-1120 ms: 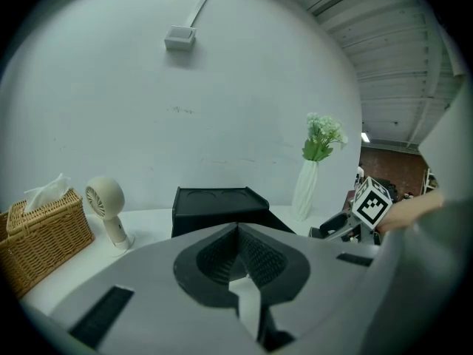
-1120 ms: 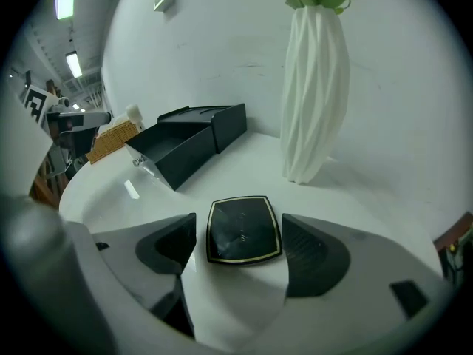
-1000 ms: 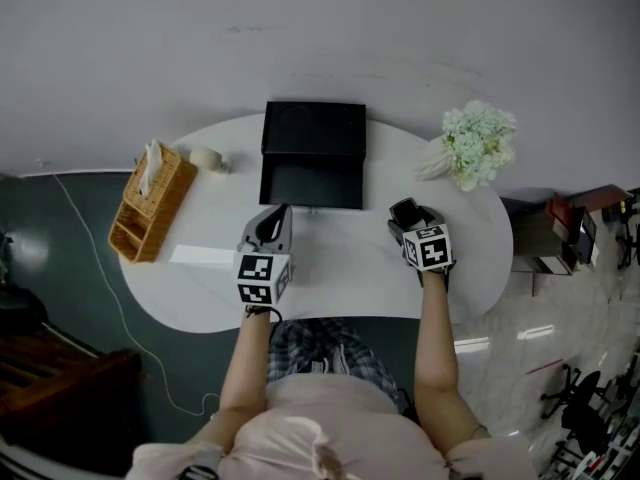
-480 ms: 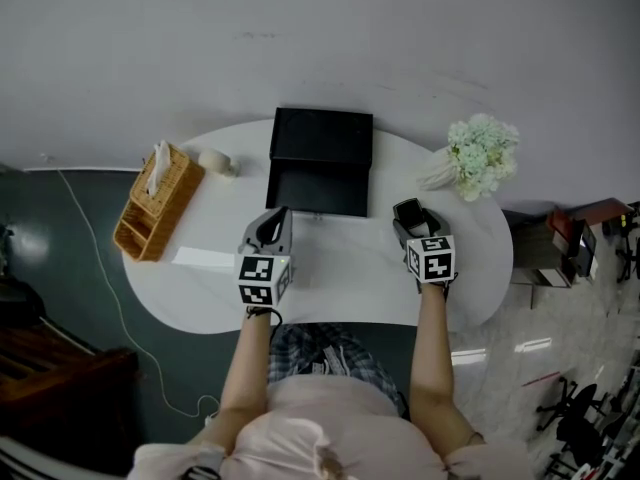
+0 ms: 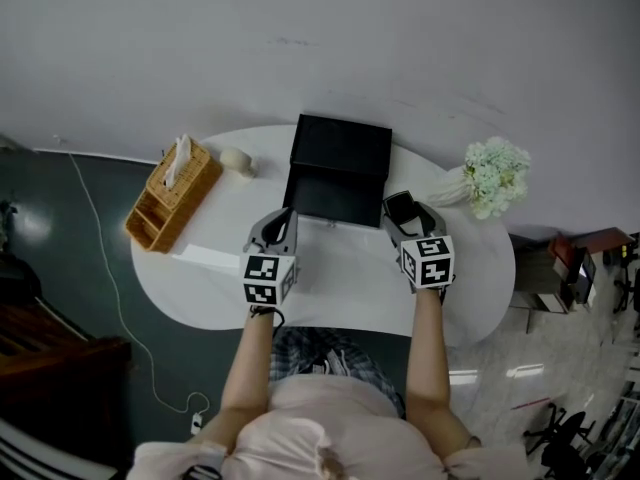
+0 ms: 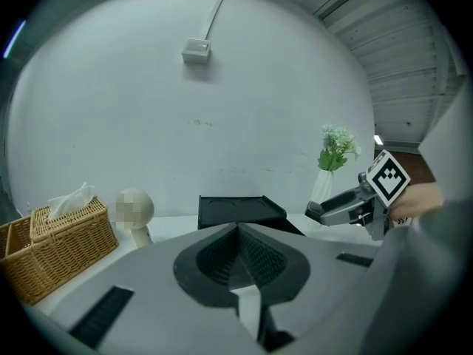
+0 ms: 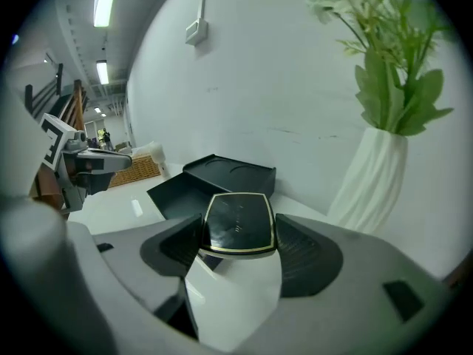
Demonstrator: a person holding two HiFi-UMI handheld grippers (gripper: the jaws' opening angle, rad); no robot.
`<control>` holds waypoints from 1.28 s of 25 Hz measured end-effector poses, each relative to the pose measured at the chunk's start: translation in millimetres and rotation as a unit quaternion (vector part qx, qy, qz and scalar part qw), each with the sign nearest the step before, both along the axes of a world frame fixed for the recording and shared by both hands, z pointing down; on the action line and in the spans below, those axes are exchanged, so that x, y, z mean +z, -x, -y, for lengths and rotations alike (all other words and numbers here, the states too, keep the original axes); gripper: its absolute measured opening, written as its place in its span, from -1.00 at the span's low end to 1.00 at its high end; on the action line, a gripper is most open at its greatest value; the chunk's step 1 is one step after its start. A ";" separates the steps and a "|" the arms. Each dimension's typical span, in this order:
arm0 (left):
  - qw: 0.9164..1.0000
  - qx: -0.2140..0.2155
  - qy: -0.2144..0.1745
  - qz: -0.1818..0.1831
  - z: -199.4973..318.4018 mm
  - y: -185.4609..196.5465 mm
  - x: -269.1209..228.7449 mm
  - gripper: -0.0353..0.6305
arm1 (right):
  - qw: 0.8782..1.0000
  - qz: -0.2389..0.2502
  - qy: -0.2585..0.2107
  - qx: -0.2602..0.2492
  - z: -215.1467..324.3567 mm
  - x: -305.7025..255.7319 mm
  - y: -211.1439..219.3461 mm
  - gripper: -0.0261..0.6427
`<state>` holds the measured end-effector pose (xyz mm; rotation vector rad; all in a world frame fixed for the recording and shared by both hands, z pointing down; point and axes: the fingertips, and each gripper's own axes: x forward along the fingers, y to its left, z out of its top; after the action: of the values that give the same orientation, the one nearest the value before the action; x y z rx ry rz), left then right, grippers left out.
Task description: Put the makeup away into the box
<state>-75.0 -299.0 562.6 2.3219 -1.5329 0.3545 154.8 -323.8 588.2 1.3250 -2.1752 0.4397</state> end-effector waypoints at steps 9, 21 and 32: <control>0.999 -0.039 -0.001 -0.002 1.7 36.7 -1.0 -0.82 | 0.997 0.004 0.011 -0.074 22.1 -0.5 73.4 0.05; 0.998 -0.055 0.017 -0.007 17.0 55.8 15.2 -0.82 | 0.989 -0.014 0.088 -0.122 45.0 40.9 131.4 0.05; 0.998 -0.055 0.032 -0.010 32.0 59.5 30.3 -0.82 | 0.975 -0.051 0.175 -0.124 53.3 75.9 140.3 0.05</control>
<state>-134.5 -331.0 592.9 2.1765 -1.6079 0.3465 14.5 -377.1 664.2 0.8549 -2.0273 0.6079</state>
